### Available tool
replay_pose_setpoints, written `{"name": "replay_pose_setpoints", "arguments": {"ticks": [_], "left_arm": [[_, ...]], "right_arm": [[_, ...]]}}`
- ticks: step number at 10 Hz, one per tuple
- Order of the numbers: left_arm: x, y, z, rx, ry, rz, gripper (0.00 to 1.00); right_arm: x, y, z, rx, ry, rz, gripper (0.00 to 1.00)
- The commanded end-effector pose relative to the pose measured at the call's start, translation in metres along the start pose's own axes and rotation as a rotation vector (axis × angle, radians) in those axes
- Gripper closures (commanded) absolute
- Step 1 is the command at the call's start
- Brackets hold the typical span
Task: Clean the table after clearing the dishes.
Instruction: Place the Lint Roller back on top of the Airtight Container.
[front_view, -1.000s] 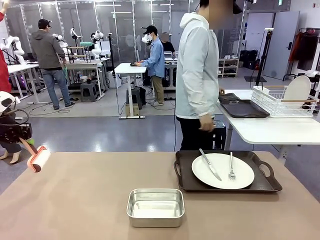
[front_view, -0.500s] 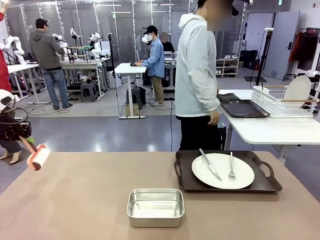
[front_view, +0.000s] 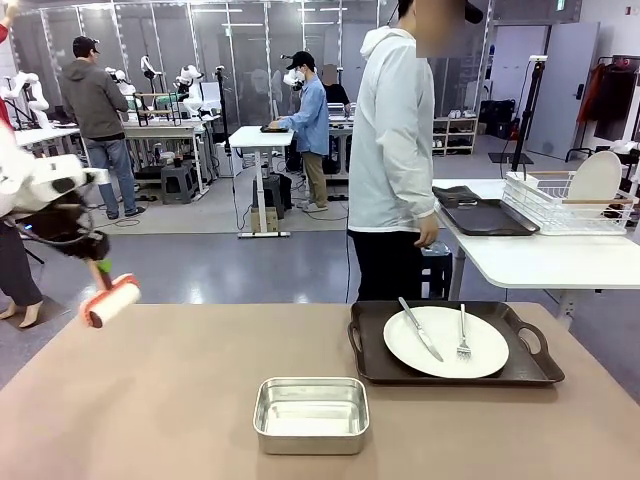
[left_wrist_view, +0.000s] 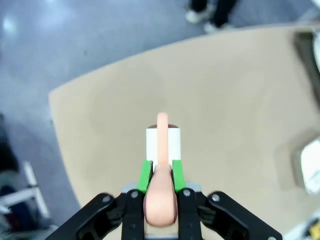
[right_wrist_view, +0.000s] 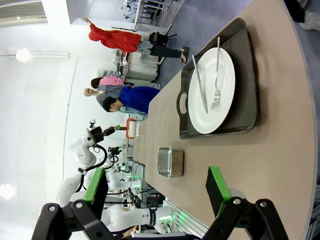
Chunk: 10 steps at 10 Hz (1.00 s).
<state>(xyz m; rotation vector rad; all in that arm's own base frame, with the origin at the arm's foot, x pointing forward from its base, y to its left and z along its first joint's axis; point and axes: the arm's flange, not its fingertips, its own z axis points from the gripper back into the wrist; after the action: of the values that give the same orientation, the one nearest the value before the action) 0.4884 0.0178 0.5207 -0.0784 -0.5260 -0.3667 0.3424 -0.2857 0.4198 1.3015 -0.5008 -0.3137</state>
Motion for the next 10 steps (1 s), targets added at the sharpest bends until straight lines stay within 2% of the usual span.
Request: {"name": "replay_pose_setpoints", "arguments": {"ticks": [1,2,3,4,5,6,7,10], "left_arm": [[0.006,-0.069,0.025,-0.028,-0.006,-0.313,0.79],[0.009,-0.105,0.025,-0.081,0.014,-0.443,0.79],[0.011,-0.153,0.022,-0.149,0.072,-0.639,0.79],[0.013,-0.179,0.020,-0.220,0.097,-0.733,0.79],[0.016,-0.217,0.016,-0.238,0.141,-0.871,0.79],[0.020,-0.250,0.008,-0.297,0.177,-0.960,0.79],[0.023,-0.281,0.003,-0.341,0.170,-1.044,0.79],[0.031,-0.341,-0.005,-0.470,0.147,-1.167,0.79]], "right_arm": [[-0.002,0.004,0.001,0.007,-0.004,0.000,0.00],[-0.002,0.004,0.001,0.007,-0.004,0.000,0.00],[-0.002,0.004,0.001,0.007,-0.004,0.000,0.00],[-0.002,0.004,0.001,0.007,-0.004,0.000,0.00],[-0.002,0.004,0.001,0.007,-0.004,0.000,0.00],[-0.002,0.004,0.001,0.007,-0.004,0.000,0.00],[-0.002,0.004,0.001,0.007,-0.004,0.000,0.00],[-0.002,0.004,0.001,0.007,-0.004,0.000,0.00]]}}
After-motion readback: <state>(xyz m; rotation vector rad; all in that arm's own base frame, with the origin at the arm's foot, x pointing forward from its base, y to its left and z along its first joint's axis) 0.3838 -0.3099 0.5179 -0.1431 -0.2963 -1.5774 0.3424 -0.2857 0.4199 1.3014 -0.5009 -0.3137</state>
